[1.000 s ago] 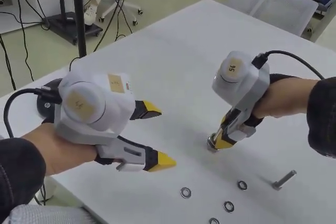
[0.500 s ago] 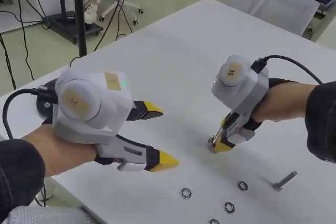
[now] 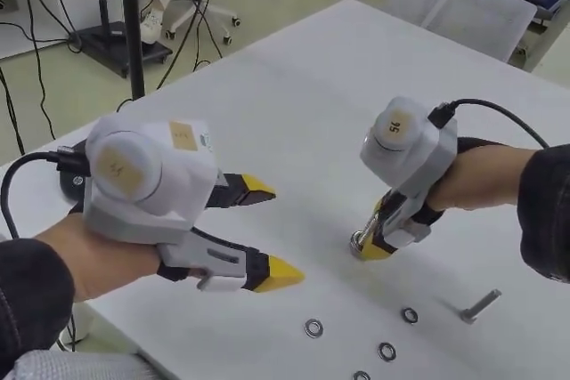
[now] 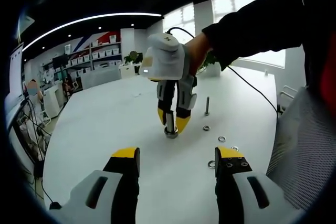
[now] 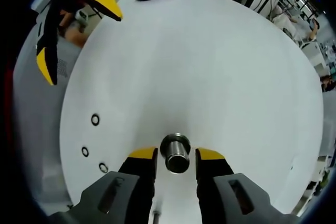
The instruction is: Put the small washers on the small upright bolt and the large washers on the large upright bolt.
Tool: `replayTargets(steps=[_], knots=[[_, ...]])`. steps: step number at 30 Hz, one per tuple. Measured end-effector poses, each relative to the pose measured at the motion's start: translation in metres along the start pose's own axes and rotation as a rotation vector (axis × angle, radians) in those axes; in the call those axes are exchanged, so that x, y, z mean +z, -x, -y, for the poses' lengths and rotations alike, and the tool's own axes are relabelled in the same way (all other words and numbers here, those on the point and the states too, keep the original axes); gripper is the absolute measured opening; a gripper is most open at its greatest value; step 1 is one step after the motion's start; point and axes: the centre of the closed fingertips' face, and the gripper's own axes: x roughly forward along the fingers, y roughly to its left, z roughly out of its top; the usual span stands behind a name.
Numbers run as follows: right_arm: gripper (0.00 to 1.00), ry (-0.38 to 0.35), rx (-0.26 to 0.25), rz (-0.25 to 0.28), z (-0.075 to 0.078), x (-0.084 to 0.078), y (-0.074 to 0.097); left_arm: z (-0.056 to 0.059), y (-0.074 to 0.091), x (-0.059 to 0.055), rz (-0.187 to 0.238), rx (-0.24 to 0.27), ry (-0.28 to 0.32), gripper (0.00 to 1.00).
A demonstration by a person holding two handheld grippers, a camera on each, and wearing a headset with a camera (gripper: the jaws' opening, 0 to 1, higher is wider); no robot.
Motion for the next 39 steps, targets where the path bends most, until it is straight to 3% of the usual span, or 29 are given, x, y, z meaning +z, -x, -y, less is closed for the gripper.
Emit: replayTargets(steps=[9,21,27,39], knots=[[0.31,-0.021,-0.021,0.012,0.003,-0.009,0.009,0.001,0.0,0.0,-0.003,-0.012,-0.003,0.57],[0.31,-0.047,-0.043,0.03,-0.005,-0.018,0.021,0.007,0.0,0.002,-0.001,-0.038,-0.012,0.57],[0.31,-0.048,-0.049,0.035,-0.013,-0.023,0.024,0.012,-0.001,0.004,-0.003,-0.056,-0.021,0.57],[0.31,-0.027,-0.04,0.043,-0.045,-0.027,0.026,0.021,0.0,0.007,-0.009,-0.08,-0.037,0.57]])
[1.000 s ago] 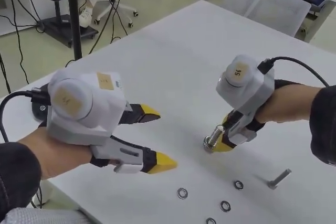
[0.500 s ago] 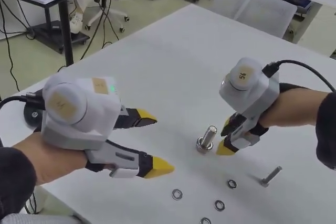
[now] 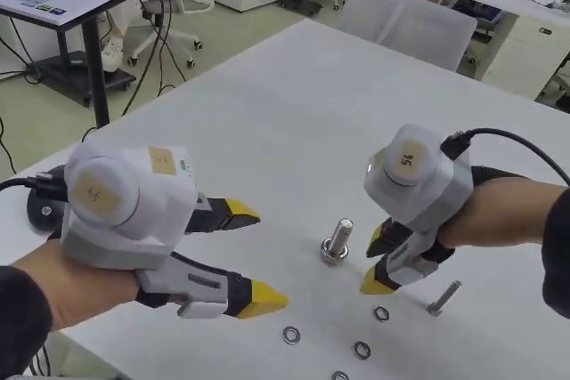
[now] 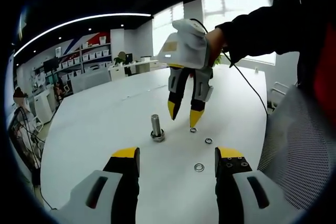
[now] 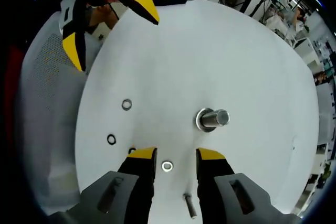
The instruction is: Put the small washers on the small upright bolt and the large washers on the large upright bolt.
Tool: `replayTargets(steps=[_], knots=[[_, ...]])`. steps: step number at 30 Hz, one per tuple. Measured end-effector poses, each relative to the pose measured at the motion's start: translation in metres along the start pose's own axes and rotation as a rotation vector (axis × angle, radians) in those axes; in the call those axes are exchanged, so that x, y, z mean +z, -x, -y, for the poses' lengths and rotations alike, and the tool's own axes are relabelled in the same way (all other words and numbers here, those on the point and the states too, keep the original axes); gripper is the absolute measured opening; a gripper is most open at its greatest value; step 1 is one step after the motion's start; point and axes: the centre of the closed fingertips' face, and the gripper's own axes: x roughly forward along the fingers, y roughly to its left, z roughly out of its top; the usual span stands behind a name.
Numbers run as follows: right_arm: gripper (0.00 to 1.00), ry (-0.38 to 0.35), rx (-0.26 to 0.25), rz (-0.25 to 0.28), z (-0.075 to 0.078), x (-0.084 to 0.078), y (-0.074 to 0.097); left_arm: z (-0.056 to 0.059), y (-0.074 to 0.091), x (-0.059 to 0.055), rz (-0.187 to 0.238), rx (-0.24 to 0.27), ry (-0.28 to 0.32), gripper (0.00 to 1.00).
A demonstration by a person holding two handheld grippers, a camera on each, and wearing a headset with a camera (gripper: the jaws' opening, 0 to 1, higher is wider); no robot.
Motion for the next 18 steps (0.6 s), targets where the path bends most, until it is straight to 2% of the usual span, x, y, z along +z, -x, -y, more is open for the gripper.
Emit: replayTargets(steps=[18], knots=[[0.31,0.064,0.06,0.01,-0.056,0.02,-0.011,0.014,0.012,-0.005,-0.004,-0.008,0.005,0.57]])
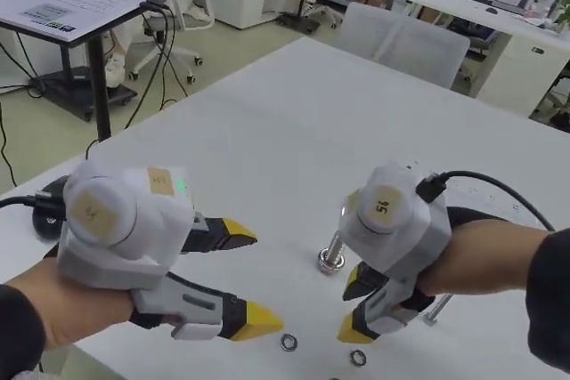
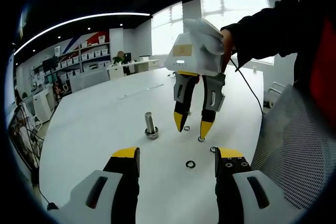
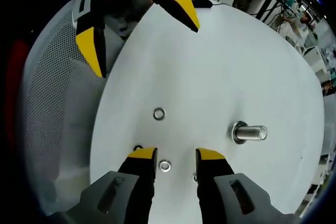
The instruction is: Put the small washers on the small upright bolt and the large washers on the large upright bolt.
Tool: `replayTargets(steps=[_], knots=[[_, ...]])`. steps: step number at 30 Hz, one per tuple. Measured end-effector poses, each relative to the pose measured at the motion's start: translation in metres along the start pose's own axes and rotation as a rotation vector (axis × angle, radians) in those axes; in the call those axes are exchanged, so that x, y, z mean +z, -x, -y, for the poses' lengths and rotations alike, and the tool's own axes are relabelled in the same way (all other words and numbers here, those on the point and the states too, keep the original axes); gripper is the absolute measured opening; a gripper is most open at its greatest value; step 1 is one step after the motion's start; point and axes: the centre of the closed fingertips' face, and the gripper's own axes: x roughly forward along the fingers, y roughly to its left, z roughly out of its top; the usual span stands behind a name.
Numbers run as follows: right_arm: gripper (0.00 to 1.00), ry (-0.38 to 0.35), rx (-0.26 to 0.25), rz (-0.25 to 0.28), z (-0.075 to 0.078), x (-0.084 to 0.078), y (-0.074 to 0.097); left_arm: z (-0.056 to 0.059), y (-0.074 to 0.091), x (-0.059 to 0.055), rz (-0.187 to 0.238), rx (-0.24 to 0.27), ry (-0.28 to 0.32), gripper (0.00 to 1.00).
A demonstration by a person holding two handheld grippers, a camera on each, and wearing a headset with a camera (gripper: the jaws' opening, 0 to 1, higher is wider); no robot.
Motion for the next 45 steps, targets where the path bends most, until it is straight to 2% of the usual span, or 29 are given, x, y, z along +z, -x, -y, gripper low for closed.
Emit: replayTargets(steps=[12,21,27,45], knots=[[0.29,0.061,0.038,0.006,-0.025,0.024,-0.017,0.01,0.008,-0.005,-0.003,0.001,0.012,0.57],[0.28,0.072,0.048,0.009,-0.026,0.035,-0.029,0.011,0.01,-0.006,0.0,0.005,0.019,0.57],[0.26,0.081,0.051,-0.005,-0.027,0.036,-0.036,0.011,0.01,-0.007,0.003,0.003,0.023,0.57],[0.2,0.103,0.034,-0.024,-0.023,0.035,-0.041,0.009,0.008,-0.009,0.007,-0.005,0.03,0.57]])
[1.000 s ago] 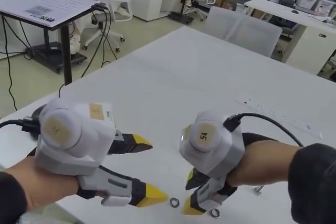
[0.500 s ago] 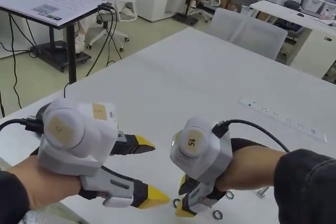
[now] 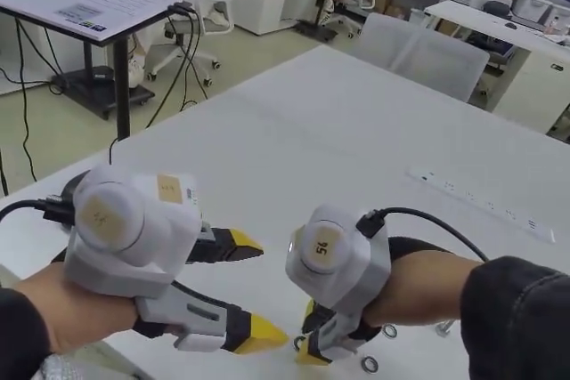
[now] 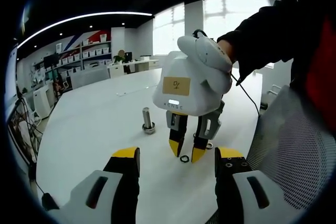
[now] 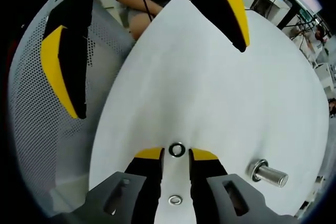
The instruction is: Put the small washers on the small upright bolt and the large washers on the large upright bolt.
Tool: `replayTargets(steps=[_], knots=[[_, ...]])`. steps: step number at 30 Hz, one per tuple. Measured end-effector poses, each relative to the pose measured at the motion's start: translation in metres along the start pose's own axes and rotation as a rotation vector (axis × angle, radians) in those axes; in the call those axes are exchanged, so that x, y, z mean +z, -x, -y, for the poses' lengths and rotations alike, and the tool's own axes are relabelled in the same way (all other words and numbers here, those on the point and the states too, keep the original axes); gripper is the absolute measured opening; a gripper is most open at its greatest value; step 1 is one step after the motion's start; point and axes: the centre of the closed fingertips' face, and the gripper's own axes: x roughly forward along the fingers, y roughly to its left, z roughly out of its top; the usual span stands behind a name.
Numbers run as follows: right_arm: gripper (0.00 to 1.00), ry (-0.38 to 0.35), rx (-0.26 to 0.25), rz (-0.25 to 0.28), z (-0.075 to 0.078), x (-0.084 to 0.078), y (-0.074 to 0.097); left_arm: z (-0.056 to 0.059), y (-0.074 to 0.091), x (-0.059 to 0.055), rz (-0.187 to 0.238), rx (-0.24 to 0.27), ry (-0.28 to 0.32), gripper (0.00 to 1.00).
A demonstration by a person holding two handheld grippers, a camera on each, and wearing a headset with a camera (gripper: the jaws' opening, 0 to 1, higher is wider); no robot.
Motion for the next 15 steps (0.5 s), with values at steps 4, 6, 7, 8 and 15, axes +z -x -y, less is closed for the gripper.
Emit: replayTargets(steps=[4,6,7,8,15], knots=[[0.2,0.009,-0.003,-0.007,-0.0006,-0.0001,-0.0002,-0.0002,-0.0005,0.0,0.002,-0.001,0.0,0.56],[0.19,0.014,-0.003,-0.008,-0.0018,-0.0004,-0.0001,-0.0002,-0.0006,-0.0002,0.002,-0.001,0.0,0.56],[0.18,0.015,-0.003,-0.008,-0.002,-0.0005,0.0,0.0001,-0.0008,-0.0002,0.004,-0.001,0.002,0.56],[0.17,0.015,-0.005,-0.007,-0.0023,-0.0006,0.0002,0.0003,-0.0009,-0.0002,0.005,-0.002,0.003,0.56],[0.15,0.02,-0.01,-0.008,-0.002,-0.0013,0.0007,0.0011,-0.0011,-0.0001,0.008,-0.003,0.003,0.56]])
